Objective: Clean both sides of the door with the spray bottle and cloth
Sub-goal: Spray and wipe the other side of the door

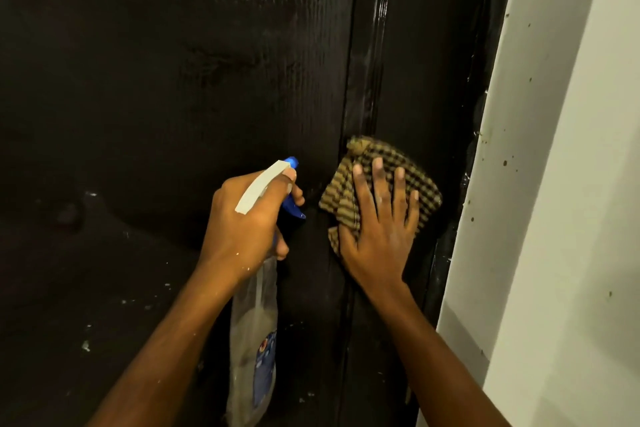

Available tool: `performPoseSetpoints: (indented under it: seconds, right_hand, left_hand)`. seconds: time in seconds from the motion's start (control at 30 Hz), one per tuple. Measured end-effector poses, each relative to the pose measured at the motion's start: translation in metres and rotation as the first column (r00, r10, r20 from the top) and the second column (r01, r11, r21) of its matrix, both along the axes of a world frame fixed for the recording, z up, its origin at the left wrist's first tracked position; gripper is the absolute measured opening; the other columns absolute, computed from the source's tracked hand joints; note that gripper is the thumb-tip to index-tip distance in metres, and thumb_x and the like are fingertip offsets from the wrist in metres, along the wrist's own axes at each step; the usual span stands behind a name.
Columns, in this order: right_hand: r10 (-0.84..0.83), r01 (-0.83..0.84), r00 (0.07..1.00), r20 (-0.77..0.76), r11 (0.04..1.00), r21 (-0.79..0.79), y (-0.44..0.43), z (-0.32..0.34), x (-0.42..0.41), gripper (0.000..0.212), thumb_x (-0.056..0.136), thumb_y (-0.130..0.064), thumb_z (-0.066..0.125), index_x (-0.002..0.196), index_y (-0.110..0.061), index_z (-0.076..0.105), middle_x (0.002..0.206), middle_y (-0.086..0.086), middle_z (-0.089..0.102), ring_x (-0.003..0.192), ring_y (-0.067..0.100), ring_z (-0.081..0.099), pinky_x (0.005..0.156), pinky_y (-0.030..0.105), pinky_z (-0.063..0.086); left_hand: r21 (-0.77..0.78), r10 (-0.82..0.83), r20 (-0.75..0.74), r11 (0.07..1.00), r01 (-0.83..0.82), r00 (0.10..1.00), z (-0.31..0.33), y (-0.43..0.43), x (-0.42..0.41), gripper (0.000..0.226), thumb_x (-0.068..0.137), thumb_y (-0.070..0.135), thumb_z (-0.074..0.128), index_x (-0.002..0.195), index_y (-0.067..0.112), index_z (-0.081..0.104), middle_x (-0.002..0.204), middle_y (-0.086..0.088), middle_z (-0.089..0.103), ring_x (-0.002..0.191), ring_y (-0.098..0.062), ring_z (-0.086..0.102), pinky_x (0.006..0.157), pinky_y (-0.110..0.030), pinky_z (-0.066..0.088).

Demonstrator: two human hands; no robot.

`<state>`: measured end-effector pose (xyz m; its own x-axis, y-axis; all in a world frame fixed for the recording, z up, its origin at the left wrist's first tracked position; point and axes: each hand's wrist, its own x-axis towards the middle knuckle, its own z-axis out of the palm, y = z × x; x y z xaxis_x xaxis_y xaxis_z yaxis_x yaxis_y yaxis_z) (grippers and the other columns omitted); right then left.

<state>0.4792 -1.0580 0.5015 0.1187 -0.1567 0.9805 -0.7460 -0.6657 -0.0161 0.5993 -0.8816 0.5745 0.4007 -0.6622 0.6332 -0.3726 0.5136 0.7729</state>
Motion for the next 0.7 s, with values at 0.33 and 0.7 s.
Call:
performPoseSetpoints:
  seconds: [0.33, 0.7]
  right_hand:
    - [-0.010, -0.048, 0.956, 0.294, 0.980, 0.191, -0.022, 0.020, -0.033, 0.075, 0.090, -0.037, 0.038, 0.161, -0.024, 0.016, 0.169, 0.005, 0.013, 0.156, 0.028, 0.002, 0.125, 0.051, 0.003]
    - [0.028, -0.045, 0.993, 0.116, 0.987, 0.152, -0.022, -0.048, -0.038, 0.089, 0.083, -0.045, 0.047, 0.161, -0.035, 0.004, 0.169, -0.005, 0.002, 0.156, 0.022, -0.003, 0.126, 0.042, -0.003]
  left_hand:
    - [-0.021, -0.075, 0.008, 0.997, 0.075, 0.997, 0.000, -0.016, -0.014, 0.040, 0.096, 0.039, 0.052, 0.082, 0.005, 0.068, 0.082, -0.011, 0.072, 0.038, -0.034, 0.053, 0.045, -0.034, 0.046]
    - [-0.053, -0.142, -0.018, 0.989, 0.141, 0.990, -0.002, -0.033, -0.023, 0.040, 0.090, 0.040, 0.050, 0.084, 0.006, 0.068, 0.085, -0.011, 0.072, 0.036, -0.032, 0.052, 0.046, -0.033, 0.046]
